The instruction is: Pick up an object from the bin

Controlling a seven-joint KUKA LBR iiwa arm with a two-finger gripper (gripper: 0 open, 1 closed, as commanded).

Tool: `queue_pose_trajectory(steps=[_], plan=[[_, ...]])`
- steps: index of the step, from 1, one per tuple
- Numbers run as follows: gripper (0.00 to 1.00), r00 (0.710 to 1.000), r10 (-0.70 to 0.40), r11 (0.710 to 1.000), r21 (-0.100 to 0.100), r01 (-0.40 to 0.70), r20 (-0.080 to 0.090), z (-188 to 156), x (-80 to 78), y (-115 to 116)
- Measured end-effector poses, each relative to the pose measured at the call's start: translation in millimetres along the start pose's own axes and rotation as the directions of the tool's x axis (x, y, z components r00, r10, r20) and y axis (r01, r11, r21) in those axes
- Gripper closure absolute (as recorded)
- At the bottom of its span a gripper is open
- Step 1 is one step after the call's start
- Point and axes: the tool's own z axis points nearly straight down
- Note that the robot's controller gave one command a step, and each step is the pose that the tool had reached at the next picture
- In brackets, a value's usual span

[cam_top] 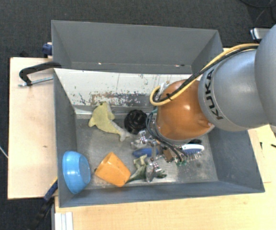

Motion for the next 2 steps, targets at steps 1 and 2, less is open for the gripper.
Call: queue_pose_trajectory(steps=[1, 2], plan=[[1.00, 1.000, 0.000, 1.000, 0.000, 0.000, 0.009, -4, -3.1, 1], [1.00, 0.990, -0.139, 0.990, 0.003, 0.139, 0.008, -161, -14.5, 11]])
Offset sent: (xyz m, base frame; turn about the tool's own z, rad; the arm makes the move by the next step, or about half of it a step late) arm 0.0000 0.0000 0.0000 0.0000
